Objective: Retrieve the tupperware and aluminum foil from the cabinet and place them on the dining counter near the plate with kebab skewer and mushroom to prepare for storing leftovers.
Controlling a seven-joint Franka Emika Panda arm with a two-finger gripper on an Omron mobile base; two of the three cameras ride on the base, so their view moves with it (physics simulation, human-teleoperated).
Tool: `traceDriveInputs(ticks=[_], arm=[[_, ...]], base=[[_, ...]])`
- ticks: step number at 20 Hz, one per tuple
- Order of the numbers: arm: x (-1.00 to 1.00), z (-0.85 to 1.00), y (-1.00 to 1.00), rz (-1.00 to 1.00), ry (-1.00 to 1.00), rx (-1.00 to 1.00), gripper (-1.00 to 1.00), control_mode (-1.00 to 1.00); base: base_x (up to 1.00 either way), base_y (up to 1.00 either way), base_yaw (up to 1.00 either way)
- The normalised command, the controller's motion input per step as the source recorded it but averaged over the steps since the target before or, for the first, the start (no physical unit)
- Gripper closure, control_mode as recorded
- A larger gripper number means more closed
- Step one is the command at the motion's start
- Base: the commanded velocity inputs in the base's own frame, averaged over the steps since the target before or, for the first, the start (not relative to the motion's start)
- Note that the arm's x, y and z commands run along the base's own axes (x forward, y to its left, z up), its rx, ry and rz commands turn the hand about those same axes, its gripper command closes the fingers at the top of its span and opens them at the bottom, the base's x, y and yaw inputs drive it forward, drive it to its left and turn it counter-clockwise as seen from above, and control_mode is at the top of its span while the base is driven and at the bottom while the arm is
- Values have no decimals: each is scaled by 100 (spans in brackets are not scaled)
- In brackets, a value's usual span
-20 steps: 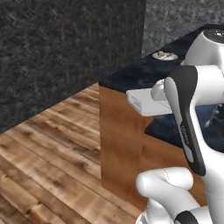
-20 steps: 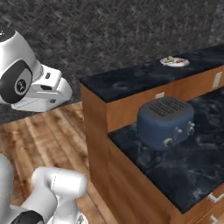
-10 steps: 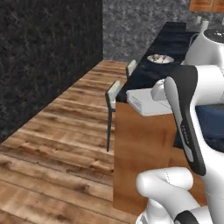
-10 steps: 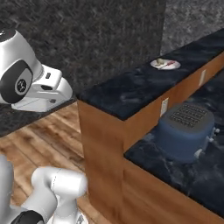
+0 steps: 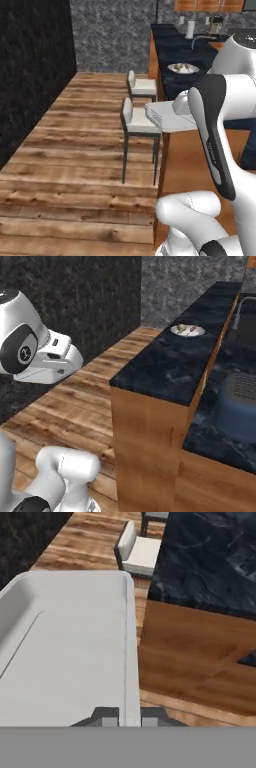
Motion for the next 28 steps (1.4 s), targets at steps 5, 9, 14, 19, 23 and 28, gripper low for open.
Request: traceDriveInputs(ticks=[5, 9, 14, 19, 23, 28], arm=[[0, 0, 0, 0, 0, 0, 100, 100], [0, 0, 0, 0, 0, 0, 100, 100], [0, 0, 0, 0, 0, 0, 100, 100], [0, 0, 0, 0, 0, 0, 100, 100], [0, 0, 0, 0, 0, 0, 100, 100], [0, 0, 0, 0, 0, 0, 100, 100]], base=[[35, 100, -51], [49, 100, -56], [54, 100, -58], [65, 100, -59], [70, 100, -59], [64, 100, -58]])
